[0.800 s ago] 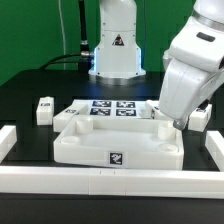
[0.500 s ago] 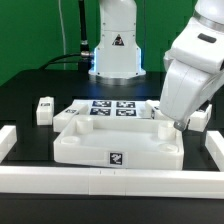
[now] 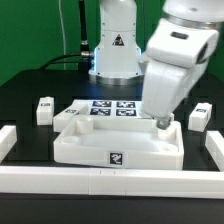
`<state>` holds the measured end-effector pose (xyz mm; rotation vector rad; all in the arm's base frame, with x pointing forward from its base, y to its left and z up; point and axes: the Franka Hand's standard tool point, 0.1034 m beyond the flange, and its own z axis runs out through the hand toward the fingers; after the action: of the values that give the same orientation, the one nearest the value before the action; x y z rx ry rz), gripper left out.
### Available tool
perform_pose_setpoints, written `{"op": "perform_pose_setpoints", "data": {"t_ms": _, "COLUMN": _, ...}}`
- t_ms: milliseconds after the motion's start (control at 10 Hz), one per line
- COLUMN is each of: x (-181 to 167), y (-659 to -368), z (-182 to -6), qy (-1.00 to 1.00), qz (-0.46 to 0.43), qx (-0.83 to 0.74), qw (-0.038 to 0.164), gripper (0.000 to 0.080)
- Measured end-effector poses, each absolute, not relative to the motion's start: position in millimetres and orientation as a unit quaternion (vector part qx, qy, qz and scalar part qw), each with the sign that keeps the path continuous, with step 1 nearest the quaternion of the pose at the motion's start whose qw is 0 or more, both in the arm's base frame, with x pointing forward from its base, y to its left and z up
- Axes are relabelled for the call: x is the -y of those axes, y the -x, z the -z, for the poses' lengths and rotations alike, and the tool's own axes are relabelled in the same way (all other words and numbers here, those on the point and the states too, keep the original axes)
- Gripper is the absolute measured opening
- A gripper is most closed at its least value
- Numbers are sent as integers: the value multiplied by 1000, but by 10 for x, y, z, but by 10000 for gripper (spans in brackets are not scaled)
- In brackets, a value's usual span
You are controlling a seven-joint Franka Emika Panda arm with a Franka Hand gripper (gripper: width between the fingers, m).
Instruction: Assemble desk
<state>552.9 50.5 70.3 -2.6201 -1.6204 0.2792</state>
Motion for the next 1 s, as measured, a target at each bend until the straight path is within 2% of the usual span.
{"op": "perform_pose_setpoints", "data": {"t_ms": 200, "x": -383, "y": -5386, "z": -634, "qy": 839, "qz": -78, "qx": 537, "qw": 24, "gripper": 649}}
{"op": "perform_pose_setpoints", "data": {"t_ms": 700, "x": -355, "y": -5385, "z": -616, "qy": 827, "qz": -72, "qx": 557, "qw": 25, "gripper": 649}}
{"op": "perform_pose_setpoints", "data": {"t_ms": 1000, "x": -71, "y": -5065, "z": -521, "qy": 789, "qz": -33, "qx": 612, "qw": 32, "gripper": 649}}
